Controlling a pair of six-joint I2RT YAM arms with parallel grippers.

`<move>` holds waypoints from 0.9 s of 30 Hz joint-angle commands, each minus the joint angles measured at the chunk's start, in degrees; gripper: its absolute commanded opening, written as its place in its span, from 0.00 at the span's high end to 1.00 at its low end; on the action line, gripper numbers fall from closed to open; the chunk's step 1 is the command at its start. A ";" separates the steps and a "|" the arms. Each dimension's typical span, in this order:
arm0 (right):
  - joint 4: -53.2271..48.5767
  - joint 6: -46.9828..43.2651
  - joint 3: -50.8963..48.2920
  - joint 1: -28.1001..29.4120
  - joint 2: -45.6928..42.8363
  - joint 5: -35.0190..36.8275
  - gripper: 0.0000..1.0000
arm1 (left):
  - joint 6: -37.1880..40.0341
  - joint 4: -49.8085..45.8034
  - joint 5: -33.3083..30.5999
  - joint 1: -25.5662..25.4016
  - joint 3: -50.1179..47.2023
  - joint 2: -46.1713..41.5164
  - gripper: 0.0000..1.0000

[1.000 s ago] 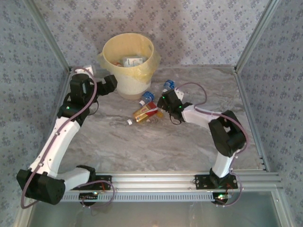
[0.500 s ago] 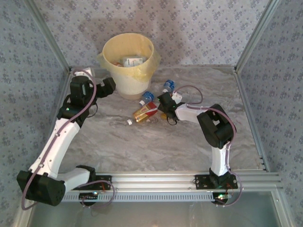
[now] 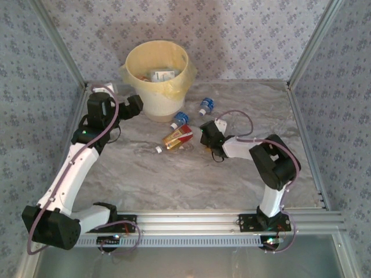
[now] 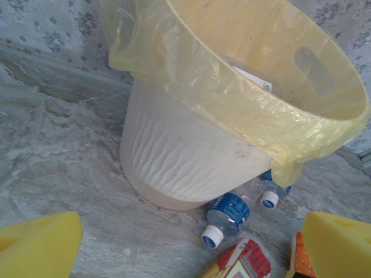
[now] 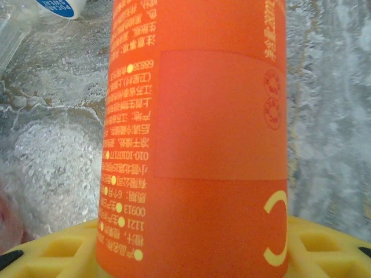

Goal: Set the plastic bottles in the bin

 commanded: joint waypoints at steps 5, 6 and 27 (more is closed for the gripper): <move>6.94 -6.61 -7.10 -0.45 -10.61 -0.09 0.64 | -3.95 8.60 12.23 0.11 -3.97 1.28 0.02; 7.84 -6.62 -8.37 -0.52 -12.04 -0.20 0.64 | -4.35 9.14 13.68 0.07 -4.03 1.68 0.02; 15.90 -20.43 -18.57 6.15 -36.73 -13.36 0.64 | -7.13 23.44 29.91 -14.01 -2.76 14.25 0.02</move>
